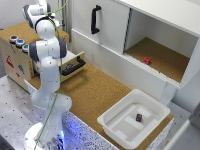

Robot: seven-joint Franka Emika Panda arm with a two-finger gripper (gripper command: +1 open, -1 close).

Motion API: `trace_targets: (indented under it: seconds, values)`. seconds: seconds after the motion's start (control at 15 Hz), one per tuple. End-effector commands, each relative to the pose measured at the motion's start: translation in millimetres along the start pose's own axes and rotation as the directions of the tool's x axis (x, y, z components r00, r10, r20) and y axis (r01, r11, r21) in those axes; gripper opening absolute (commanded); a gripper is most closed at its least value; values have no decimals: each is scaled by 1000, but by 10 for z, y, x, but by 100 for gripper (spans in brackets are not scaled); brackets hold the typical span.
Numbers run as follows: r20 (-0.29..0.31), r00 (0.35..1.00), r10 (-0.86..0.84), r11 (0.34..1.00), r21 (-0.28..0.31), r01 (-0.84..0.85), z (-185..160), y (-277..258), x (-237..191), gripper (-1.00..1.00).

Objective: Move to the drawer, then place the yellow object

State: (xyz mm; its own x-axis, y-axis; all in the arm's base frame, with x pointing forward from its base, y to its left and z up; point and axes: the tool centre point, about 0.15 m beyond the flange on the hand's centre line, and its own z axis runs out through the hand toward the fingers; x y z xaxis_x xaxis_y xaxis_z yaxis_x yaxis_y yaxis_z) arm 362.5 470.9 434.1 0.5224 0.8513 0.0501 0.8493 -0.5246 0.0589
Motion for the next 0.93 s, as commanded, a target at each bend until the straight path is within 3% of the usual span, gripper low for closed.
trace_targets:
  seconds: [0.0,0.2,0.4,0.6,0.87]
  values:
    - [-112,992,63,998,28,-60,-365,187,-601,-100]
    - [-108,994,-3,999,45,8,-373,282,-1059,-100]
    - [-141,979,-150,985,63,160,-202,461,-1543,-100]
    - [-190,926,-325,931,106,349,0,690,-2050,-100]
    - [-217,852,-476,855,112,506,267,904,-2414,-100]
